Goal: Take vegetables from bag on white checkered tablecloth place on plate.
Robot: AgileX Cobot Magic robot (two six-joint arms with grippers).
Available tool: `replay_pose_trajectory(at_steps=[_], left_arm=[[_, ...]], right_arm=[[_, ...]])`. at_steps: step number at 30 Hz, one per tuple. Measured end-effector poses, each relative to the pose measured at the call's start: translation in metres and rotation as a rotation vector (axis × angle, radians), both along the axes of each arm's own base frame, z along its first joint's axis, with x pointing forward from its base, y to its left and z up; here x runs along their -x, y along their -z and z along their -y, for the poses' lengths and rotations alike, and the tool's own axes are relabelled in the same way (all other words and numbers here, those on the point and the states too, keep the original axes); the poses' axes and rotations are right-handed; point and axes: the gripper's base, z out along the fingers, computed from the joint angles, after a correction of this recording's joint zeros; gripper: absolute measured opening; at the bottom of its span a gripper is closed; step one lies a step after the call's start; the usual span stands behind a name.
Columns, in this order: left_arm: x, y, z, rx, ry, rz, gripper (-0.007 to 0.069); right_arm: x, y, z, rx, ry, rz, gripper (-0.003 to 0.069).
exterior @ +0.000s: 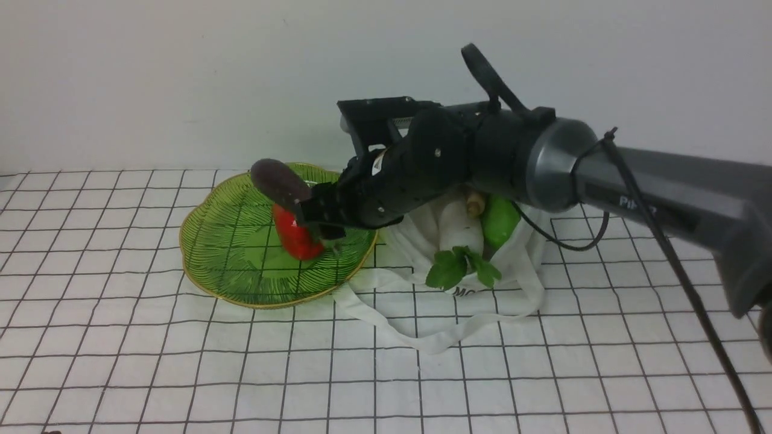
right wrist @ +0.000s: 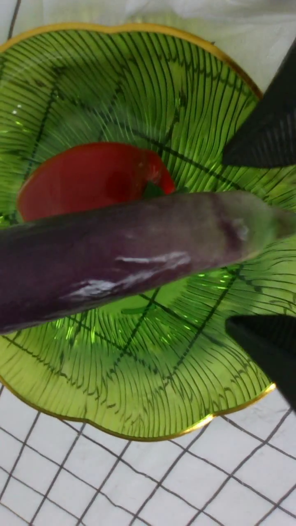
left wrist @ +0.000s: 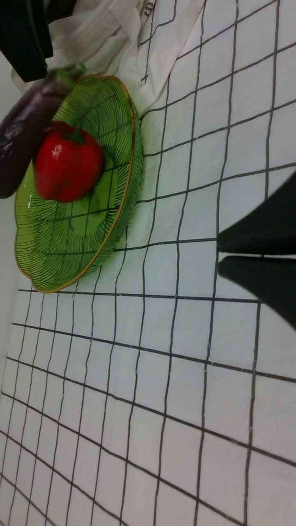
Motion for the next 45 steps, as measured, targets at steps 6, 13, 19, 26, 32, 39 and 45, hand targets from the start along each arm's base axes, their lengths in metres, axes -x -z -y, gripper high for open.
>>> replay_pose_trajectory(at_steps=[6, 13, 19, 26, 32, 39, 45], left_arm=[[0.000, 0.000, 0.000, 0.000, 0.000, 0.000, -0.0008], [0.000, 0.000, 0.000, 0.000, 0.000, 0.000, -0.0008], [0.000, 0.000, 0.000, 0.000, 0.000, 0.000, -0.0008], [0.000, 0.000, 0.000, 0.000, 0.000, 0.000, -0.0008], [0.000, 0.000, 0.000, 0.000, 0.000, 0.000, -0.0008], [0.000, 0.000, 0.000, 0.000, 0.000, 0.000, -0.0008], [0.000, 0.000, 0.000, 0.000, 0.000, 0.000, -0.0008]], right_arm=[[0.005, -0.004, 0.000, 0.063, -0.060, -0.032, 0.0668], [0.016, -0.086, 0.014, 0.222, -0.164, -0.010, 0.0616], [0.031, -0.166, 0.038, 0.253, -0.129, 0.148, 0.0273], [0.096, -0.254, 0.090, 0.158, -0.082, 0.292, -0.0006], [0.189, -0.293, 0.166, 0.119, -0.041, 0.386, -0.0014], [0.269, -0.225, 0.228, 0.063, -0.032, 0.483, -0.0014], [0.292, -0.150, 0.244, -0.070, -0.017, 0.667, -0.0015]])
